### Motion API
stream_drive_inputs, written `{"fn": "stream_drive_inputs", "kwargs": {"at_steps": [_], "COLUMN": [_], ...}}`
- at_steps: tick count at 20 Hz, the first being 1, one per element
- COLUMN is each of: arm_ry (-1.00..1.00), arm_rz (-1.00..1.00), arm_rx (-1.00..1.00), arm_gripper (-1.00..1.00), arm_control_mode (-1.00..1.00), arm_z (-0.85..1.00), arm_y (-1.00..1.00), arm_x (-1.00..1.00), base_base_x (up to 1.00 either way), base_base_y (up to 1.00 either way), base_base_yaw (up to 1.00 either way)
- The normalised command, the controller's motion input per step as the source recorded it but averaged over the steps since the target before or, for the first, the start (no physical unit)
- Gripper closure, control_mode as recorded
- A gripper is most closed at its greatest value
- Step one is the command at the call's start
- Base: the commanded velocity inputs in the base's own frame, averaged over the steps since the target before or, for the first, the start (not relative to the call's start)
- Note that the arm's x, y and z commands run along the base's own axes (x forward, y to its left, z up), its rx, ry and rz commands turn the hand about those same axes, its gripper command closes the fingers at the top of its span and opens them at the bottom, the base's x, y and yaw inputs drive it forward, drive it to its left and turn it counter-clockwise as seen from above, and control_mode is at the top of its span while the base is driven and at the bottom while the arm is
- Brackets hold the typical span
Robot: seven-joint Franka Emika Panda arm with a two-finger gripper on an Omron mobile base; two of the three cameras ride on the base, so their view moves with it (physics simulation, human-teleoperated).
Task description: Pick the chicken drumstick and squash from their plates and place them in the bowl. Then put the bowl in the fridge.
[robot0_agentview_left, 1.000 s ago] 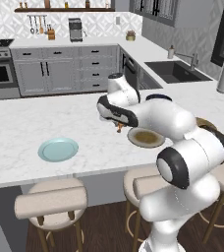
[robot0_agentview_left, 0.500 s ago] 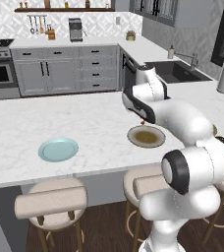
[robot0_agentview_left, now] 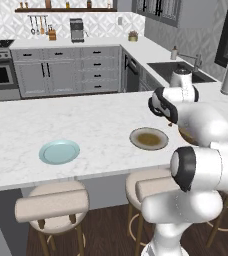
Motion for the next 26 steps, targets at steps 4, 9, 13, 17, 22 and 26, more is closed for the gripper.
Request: {"fn": "stream_drive_inputs", "kwargs": {"at_steps": [4,9,13,17,22,26], "arm_ry": [0.08,0.08,0.04,0.02,0.04,0.0], "arm_rz": [-0.02,0.0,0.0,0.0,0.0,0.0], "arm_rx": [0.04,0.07,0.04,0.0,0.0,0.0], "arm_gripper": [1.0,1.0,1.0,1.0,1.0,1.0], "arm_control_mode": [-1.0,-1.0,-1.0,-1.0,-1.0,-1.0], "arm_z": [0.0,-0.02,-0.21,-0.34,-0.35,-0.37], "arm_y": [-0.97,-0.82,-0.69,-0.5,-0.31,-0.39], "arm_x": [0.06,0.3,0.34,0.41,0.44,0.31], "base_base_x": [0.0,0.0,0.0,0.0,0.0,0.0], "base_base_y": [0.0,0.0,0.0,0.0,0.0,0.0], "base_base_yaw": [0.0,0.0,0.0,0.0,0.0,0.0]}}
